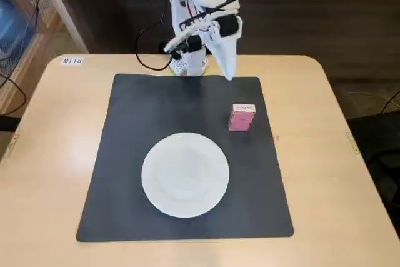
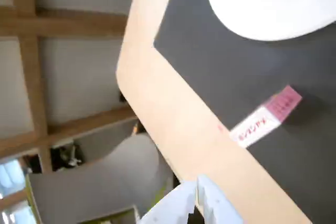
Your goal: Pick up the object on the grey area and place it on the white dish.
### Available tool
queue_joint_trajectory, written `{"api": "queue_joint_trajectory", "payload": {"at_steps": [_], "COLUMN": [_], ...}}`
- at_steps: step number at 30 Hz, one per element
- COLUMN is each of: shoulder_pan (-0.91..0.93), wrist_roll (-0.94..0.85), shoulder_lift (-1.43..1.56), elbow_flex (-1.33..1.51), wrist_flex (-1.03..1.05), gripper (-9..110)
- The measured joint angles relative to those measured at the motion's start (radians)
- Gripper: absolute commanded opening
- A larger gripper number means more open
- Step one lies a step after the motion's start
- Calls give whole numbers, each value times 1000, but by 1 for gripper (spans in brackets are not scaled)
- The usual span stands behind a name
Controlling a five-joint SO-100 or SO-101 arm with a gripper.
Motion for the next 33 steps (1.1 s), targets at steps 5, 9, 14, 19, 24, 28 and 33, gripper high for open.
{"api": "queue_joint_trajectory", "payload": {"at_steps": [5,9,14,19,24,28,33], "shoulder_pan": [-112,-150,-164,-166,-166,-166,-166], "wrist_roll": [52,100,242,416,561,635,644], "shoulder_lift": [-229,-380,-430,-494,-541,-554,-554], "elbow_flex": [-207,-333,-341,-342,-342,-342,-342], "wrist_flex": [167,273,298,298,298,298,298], "gripper": [0,0,0,0,2,24,36]}}
